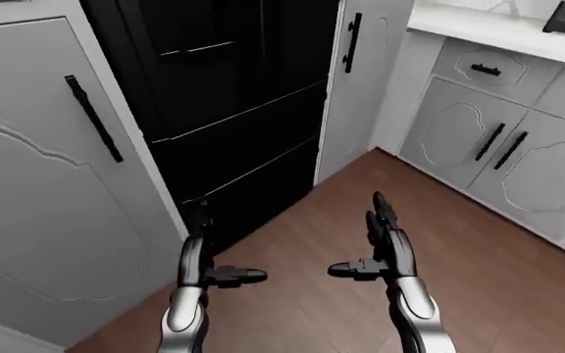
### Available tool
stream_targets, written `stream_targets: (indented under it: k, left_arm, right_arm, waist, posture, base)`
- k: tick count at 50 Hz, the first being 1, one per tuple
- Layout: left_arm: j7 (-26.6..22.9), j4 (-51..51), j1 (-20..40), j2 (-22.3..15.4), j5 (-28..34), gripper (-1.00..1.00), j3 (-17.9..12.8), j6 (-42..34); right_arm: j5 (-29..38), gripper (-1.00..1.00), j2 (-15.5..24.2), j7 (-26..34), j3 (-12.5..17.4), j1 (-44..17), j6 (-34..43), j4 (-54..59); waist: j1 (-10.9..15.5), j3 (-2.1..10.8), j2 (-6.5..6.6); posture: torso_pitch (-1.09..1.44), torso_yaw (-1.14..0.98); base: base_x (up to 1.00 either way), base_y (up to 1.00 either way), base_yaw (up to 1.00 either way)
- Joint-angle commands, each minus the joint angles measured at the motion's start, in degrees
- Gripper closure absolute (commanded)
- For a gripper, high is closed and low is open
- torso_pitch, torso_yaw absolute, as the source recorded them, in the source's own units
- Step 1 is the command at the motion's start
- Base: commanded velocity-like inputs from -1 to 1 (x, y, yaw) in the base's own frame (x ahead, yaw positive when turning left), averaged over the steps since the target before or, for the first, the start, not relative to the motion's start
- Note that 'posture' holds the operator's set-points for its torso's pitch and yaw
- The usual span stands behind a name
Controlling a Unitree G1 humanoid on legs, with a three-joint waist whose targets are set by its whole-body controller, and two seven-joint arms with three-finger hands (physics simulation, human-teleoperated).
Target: Navigate to the stove.
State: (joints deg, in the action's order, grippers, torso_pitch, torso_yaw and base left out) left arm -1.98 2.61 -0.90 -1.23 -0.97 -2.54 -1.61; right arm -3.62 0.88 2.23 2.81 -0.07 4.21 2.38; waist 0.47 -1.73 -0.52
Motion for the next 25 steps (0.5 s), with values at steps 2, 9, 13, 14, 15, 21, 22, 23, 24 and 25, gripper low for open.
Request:
stream_targets:
  k: [2,9,13,14,15,21,22,23,24,25]
  left_arm:
    - [-0.18,-2.32,1.04,0.14,-0.11,-1.00,0.33,1.73]
    - [-0.18,-2.33,1.04,0.14,-0.11,-1.00,0.33,1.72]
    - [-0.17,-2.33,1.04,0.14,-0.11,-1.00,0.33,1.72]
    - [-0.18,-2.33,1.04,0.14,-0.11,-1.00,0.33,1.71]
    - [-0.18,-2.32,1.04,0.14,-0.11,-1.00,0.33,1.73]
    - [-0.17,-2.32,1.04,0.14,-0.10,-1.00,0.33,1.73]
    - [-0.18,-2.33,1.04,0.14,-0.11,-1.00,0.33,1.72]
    - [-0.18,-2.33,1.04,0.14,-0.10,-1.00,0.33,1.71]
    - [-0.18,-2.33,1.04,0.14,-0.11,-1.00,0.33,1.69]
    - [-0.18,-2.33,1.04,0.14,-0.11,-1.00,0.33,1.70]
  right_arm:
    - [-0.09,-1.00,0.33,-0.05,0.13,-0.53,-1.42,-2.44]
    - [0.01,-1.00,0.33,0.28,-0.07,-0.24,-1.22,-3.06]
    - [0.13,-1.00,0.29,0.35,-0.14,-0.30,-1.56,-2.74]
    - [0.12,-1.00,0.28,0.37,-0.14,-0.29,-1.59,-2.72]
    - [0.12,-1.00,0.28,0.38,-0.14,-0.36,-1.60,-2.64]
    - [0.17,-1.00,0.29,0.49,-0.12,-0.58,-2.24,-1.87]
    - [0.18,-1.00,0.28,0.49,-0.15,-0.58,-2.21,-1.88]
    - [0.18,-1.00,0.28,0.49,-0.17,-0.51,-2.12,-2.03]
    - [0.17,-1.00,0.29,0.52,-0.14,-0.58,-2.19,-1.88]
    - [0.14,-1.00,0.29,0.53,-0.12,-0.61,-2.27,-1.75]
  waist:
    - [-0.20,0.95,-0.97]
    - [-1.75,1.43,-1.51]
    - [-1.27,0.15,0.67]
    - [-1.12,-0.10,1.25]
    - [-1.04,-0.17,1.98]
    - [-0.42,-0.14,5.05]
    - [-0.44,0.22,4.87]
    - [-0.52,0.71,4.52]
    - [-0.45,0.87,4.06]
    - [-0.41,0.84,3.49]
  posture:
    - [0.00,0.00]
    - [0.00,0.00]
    - [0.00,0.00]
    - [0.00,0.00]
    - [0.00,0.00]
    - [0.00,0.00]
    - [0.00,0.00]
    - [0.00,0.00]
    - [0.00,0.00]
    - [0.00,0.00]
  base:
    - [-0.01,0.00,-0.54]
    - [0.00,0.00,-0.54]
    - [0.00,0.00,-0.54]
    - [-0.01,0.00,-0.53]
    - [0.00,0.00,-0.54]
    - [-0.01,0.00,-0.54]
    - [-0.01,0.00,-0.53]
    - [0.00,0.00,-0.53]
    - [0.00,0.00,-0.49]
    - [0.00,0.00,-0.50]
